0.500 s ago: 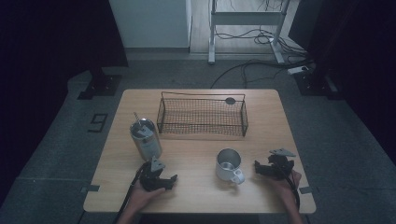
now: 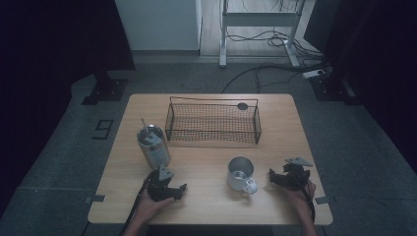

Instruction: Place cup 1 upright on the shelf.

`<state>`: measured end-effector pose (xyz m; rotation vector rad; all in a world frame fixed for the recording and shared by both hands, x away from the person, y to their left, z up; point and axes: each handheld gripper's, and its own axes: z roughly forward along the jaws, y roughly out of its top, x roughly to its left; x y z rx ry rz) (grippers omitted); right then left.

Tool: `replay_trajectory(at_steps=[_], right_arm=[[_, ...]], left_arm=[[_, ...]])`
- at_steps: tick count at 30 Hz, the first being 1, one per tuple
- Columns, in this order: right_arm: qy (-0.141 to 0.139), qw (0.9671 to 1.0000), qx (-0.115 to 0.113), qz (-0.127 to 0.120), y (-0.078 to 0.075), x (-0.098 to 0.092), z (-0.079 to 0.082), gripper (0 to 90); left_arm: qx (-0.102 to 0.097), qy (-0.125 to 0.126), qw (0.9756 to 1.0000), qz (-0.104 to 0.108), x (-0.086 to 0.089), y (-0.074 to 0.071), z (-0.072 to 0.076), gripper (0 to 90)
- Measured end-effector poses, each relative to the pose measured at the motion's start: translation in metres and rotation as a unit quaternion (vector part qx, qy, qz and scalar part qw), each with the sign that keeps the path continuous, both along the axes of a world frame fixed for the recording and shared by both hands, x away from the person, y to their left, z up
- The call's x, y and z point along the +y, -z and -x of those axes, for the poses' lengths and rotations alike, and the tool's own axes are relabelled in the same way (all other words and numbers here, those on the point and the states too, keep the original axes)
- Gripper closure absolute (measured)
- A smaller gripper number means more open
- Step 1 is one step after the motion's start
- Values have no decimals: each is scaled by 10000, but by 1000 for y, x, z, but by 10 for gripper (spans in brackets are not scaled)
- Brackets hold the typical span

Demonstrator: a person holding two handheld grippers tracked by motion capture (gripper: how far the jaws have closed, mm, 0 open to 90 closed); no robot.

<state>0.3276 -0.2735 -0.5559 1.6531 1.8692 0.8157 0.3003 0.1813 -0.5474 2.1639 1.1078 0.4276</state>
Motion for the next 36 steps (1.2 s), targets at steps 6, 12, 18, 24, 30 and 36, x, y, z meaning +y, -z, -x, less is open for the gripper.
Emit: replay_trajectory(at_steps=[6,12,18,24,30,36], right_arm=[[21,10000,-40,-8,0,-2,3,80],[-4,10000,-37,-10,0,-2,2,80],[38,10000,-63,-16,0,-3,5,100],[31,10000,-68,-18,0,-5,4,106],[18,10000,-66,-12,0,-5,4,104],[16,10000,-65,-33,-1,-7,4,116]], left_arm=[[0,-12,10000,1,0,0,0,142],[-9,-93,10000,-7,1,0,1,142],[-12,-96,10000,-12,1,0,1,142],[7,-82,10000,33,1,0,1,143],[63,-103,9998,139,5,-1,-3,150],[-35,-104,9994,331,11,-11,1,149]])
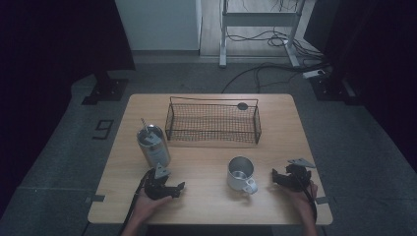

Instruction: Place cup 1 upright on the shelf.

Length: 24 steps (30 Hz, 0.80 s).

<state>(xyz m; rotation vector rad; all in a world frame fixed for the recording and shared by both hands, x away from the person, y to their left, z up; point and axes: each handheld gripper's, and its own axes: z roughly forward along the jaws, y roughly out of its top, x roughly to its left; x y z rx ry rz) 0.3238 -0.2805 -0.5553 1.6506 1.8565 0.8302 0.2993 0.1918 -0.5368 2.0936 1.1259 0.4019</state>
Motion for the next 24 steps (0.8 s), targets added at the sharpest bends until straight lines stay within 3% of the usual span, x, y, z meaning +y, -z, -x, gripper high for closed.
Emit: replay_trajectory(at_steps=[4,12,24], right_arm=[[3,10000,-9,5,0,-1,0,116],[5,10000,-7,12,0,-1,0,116],[23,10000,-18,8,0,-1,0,123]], left_arm=[[-210,-40,9994,281,7,-14,5,150],[-426,-211,9974,533,25,-32,8,149],[-707,-442,9951,522,45,-48,12,146]])
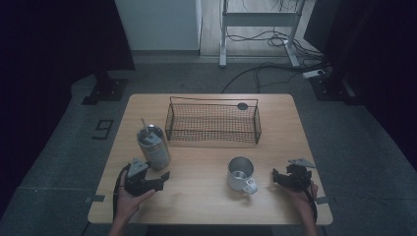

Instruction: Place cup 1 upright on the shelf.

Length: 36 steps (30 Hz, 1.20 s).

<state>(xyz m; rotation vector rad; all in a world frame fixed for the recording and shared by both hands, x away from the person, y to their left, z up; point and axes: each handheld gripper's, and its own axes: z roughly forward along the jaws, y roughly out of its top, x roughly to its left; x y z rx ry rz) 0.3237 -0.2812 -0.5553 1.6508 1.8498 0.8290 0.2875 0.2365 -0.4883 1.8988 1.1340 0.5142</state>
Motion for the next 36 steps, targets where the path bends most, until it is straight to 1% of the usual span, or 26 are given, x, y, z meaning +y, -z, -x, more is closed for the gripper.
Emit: replay_trajectory(at_steps=[3,4,7,14,18,24,29,33,36], right_arm=[[0,10000,-2,1,0,0,0,124],[2,10000,-2,-2,0,0,0,124],[10,10000,-3,3,0,0,0,124],[43,10000,-3,14,0,0,0,125],[46,10000,-3,13,0,0,0,125],[48,10000,-2,10,0,0,0,125],[48,10000,-2,10,0,0,0,126],[42,10000,-6,17,0,0,1,127],[46,10000,-4,16,0,0,1,127]], left_arm=[[-15,-51,10000,25,3,-2,0,145],[-30,-112,9999,50,6,-3,0,144],[-39,-184,9998,81,11,-4,0,138],[-78,-361,9992,157,19,-6,-3,124],[-43,-447,9988,172,23,-5,-5,104],[-36,-466,9988,143,23,-6,-7,82],[-13,-511,9986,124,24,-8,-14,59],[-39,-575,9983,129,26,-7,-20,37],[-12,-571,9982,194,29,-4,-25,29]])
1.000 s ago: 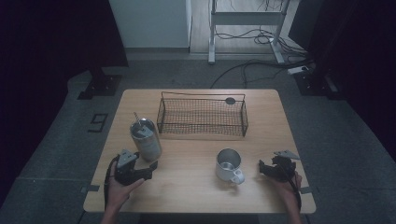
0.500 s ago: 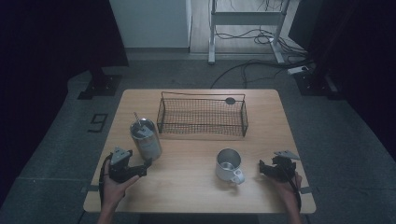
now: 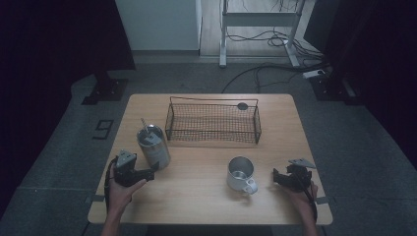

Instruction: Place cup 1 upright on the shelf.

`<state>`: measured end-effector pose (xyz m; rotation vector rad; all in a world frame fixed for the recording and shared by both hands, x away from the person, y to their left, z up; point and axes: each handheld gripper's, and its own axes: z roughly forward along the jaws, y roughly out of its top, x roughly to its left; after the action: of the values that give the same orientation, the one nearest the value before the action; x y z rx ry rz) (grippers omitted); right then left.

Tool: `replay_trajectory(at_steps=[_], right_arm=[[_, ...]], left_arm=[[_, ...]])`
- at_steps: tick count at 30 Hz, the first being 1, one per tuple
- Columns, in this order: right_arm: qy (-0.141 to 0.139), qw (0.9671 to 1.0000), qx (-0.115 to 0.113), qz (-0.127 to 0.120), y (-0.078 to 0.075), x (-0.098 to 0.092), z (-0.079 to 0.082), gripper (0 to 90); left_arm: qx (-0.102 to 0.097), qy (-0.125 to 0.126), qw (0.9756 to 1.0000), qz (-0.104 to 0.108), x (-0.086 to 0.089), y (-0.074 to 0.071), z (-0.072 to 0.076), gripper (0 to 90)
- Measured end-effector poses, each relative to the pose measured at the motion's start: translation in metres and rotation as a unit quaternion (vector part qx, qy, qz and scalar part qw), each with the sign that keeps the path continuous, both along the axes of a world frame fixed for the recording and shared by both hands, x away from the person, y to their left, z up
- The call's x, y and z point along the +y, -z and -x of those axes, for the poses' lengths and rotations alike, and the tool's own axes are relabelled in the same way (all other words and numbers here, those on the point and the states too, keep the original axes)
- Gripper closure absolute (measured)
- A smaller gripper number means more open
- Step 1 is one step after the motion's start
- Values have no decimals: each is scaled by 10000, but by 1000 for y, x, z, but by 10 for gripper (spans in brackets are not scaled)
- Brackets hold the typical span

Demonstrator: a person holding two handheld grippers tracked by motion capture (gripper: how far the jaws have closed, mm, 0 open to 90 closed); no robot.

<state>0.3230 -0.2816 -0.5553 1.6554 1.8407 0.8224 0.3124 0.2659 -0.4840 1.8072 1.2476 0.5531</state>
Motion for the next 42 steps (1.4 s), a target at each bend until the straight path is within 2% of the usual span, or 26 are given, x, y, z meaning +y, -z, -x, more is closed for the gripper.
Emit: replay_trajectory(at_steps=[10,16,23,30,42], right_arm=[[-2,10000,-1,6,0,0,0,127],[-3,10000,-1,6,0,0,0,127],[-4,10000,-2,3,0,0,0,127],[-8,10000,1,-1,0,0,0,127],[-9,10000,0,0,0,0,0,127]], left_arm=[[-12,16,10000,3,2,-3,-9,17],[-106,32,9999,-73,-1,-6,-16,16],[-91,62,9998,-144,-6,-7,-22,15],[-89,-69,9998,-145,-7,-9,-29,28],[-95,-54,9999,-97,-11,-11,-41,30]])
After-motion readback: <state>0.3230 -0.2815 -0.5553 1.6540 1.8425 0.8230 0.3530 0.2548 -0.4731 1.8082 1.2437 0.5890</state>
